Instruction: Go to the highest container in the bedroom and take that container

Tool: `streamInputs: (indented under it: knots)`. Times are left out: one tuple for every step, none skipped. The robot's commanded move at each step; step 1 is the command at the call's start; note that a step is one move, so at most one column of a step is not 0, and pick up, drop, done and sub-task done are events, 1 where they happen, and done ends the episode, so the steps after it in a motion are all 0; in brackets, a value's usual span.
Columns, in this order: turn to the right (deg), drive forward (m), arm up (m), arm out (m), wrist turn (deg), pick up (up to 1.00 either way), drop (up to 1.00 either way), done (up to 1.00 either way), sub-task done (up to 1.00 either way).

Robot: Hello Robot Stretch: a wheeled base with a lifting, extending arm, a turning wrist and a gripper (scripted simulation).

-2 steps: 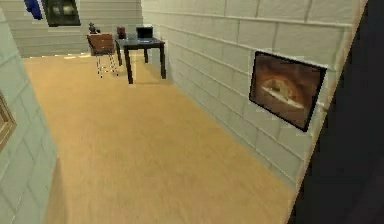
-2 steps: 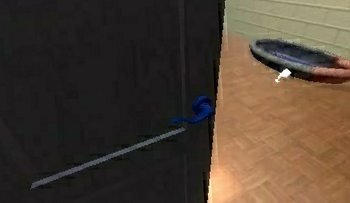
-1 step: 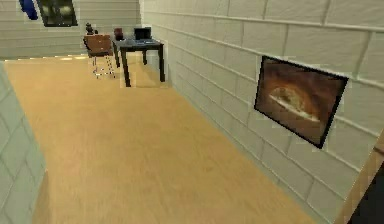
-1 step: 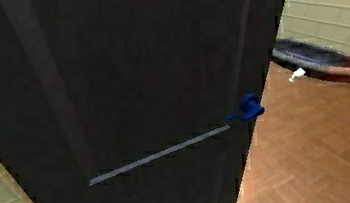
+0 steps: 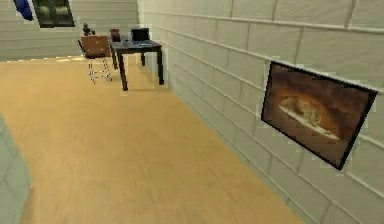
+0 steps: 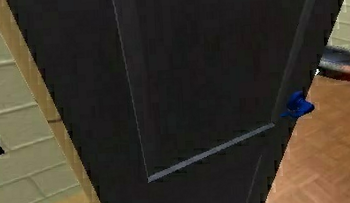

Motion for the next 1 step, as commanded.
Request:
streamInputs:
  knots:
    - [-24.0,0.0,0.0,0.0,0.0,0.0,0.0,0.0,0.0]
